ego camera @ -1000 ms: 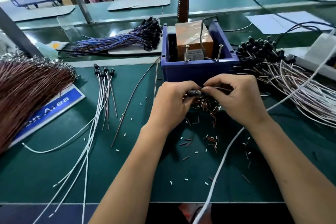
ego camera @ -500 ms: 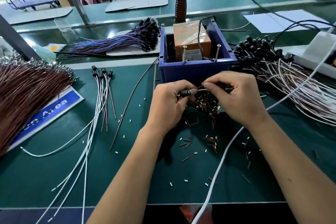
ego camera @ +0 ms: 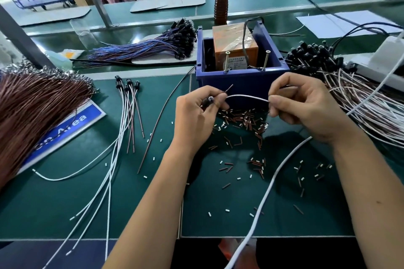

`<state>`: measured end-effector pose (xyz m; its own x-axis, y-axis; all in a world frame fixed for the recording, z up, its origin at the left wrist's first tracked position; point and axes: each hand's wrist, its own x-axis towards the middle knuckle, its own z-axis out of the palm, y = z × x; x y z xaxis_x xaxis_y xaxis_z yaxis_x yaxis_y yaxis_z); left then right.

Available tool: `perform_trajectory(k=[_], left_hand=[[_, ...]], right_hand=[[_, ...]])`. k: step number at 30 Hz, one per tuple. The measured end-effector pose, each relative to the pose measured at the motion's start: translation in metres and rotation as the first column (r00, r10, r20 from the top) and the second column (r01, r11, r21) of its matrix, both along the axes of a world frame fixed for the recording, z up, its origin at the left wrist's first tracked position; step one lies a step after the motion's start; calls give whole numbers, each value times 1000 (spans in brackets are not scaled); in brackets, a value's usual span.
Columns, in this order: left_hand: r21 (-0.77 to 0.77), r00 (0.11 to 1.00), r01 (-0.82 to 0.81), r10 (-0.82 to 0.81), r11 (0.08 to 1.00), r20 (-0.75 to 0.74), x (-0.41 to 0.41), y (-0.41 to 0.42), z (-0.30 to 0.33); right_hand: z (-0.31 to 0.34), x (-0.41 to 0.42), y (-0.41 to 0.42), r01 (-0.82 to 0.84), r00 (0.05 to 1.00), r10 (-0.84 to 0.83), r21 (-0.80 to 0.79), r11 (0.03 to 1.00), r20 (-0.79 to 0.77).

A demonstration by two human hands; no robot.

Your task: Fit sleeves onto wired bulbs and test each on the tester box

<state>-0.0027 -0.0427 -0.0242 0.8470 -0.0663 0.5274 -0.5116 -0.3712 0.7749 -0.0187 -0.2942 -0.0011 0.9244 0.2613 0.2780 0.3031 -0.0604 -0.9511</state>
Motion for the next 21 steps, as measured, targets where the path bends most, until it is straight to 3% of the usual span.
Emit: perform_trajectory(k=[4,8,15,21], left_hand=[[-51,1000,0,-1,999,-24,0,-2,1],[-169,998,24,-33,985,-49,-2,-5,3],[-255,993,72,-93,964,-70,-2,-9,5],[-310,990,91,-118,946,-71,-2,-11,8]], right_hand=[[-1,-1,-6,-263,960,278,230,937,-34],[-3,0,-6,-368,915,404,407,836,-3],[-5,4,5,-163,979,202,453,876,-39],[-4,1,14,-53,988,99,342,938,-117]])
